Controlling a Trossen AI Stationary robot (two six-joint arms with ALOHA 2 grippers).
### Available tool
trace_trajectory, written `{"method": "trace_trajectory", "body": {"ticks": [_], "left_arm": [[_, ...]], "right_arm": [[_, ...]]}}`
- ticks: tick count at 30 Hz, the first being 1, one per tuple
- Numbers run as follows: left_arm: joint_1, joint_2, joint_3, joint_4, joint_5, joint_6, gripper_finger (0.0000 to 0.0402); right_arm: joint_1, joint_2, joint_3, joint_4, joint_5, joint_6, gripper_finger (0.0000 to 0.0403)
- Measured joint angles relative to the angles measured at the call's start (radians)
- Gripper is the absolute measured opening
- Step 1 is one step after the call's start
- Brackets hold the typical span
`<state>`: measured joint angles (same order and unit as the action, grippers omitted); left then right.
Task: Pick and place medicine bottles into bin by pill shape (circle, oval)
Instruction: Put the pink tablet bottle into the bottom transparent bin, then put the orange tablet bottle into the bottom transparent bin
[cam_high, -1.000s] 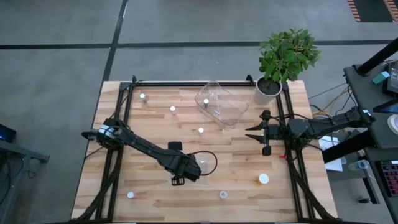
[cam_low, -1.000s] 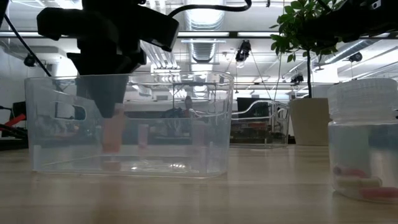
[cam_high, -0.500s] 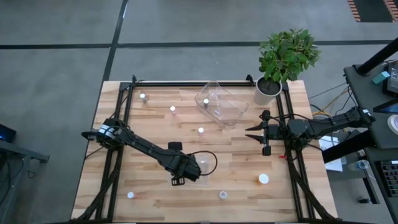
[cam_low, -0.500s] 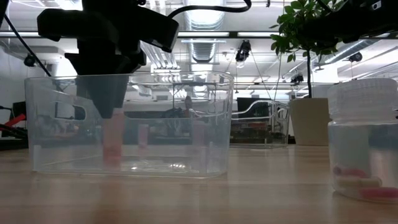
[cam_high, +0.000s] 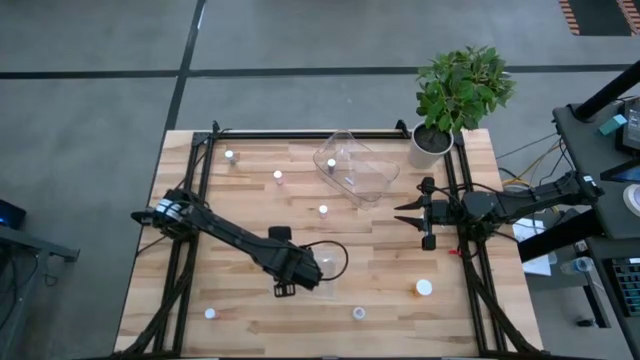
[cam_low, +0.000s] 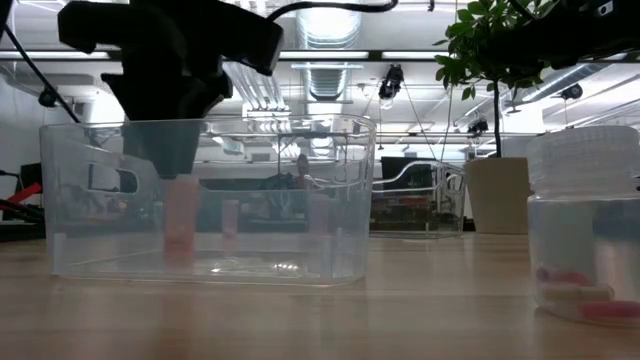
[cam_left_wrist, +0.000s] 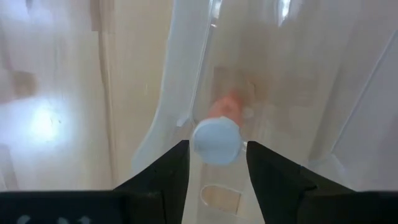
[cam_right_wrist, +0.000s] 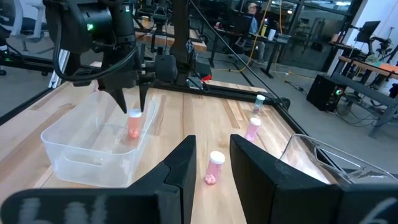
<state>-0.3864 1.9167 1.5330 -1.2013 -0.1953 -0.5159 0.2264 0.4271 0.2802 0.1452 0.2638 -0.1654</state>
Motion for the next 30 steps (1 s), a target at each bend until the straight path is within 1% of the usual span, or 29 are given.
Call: {"method": "trace_trajectory", "body": {"ticks": [4, 9, 14, 18, 21, 23, 27, 30], "left_arm": [[0.007, -0.030, 0.003, -0.025, 0.000, 0.003, 0.0144], [0.013, -0.102, 0.004, -0.017, -0.013, 0.026, 0.0144], [0.013, -0.200, 0.001, 0.003, -0.140, 0.057, 0.0144], [0.013, -0.287, -0.003, 0.075, -0.247, 0.116, 0.0143], [0.011, -0.355, -0.024, 0.189, -0.305, 0.198, 0.0143], [0.010, -0.405, -0.070, 0.314, -0.313, 0.276, 0.0143], [0.010, -0.513, -0.233, 0.595, -0.312, 0.415, 0.0143], [0.011, -0.589, -0.369, 0.786, -0.312, 0.472, 0.0143]], "right_arm": [[0.000, 0.000, 0.000, 0.000, 0.000, 0.009, 0.0091], [0.000, 0.000, 0.000, 0.001, 0.000, 0.010, 0.0091], [0.000, 0.000, 0.000, 0.001, 0.001, 0.021, 0.0091], [0.000, 0.000, 0.000, 0.001, 0.002, 0.045, 0.0091], [0.000, 0.001, 0.000, 0.001, 0.002, 0.069, 0.0091], [0.000, 0.003, 0.000, -0.001, 0.002, 0.092, 0.0091], [0.000, 0.014, 0.000, -0.001, 0.002, 0.150, 0.0091], [0.000, 0.028, 0.000, 0.000, 0.002, 0.205, 0.0091]]}}
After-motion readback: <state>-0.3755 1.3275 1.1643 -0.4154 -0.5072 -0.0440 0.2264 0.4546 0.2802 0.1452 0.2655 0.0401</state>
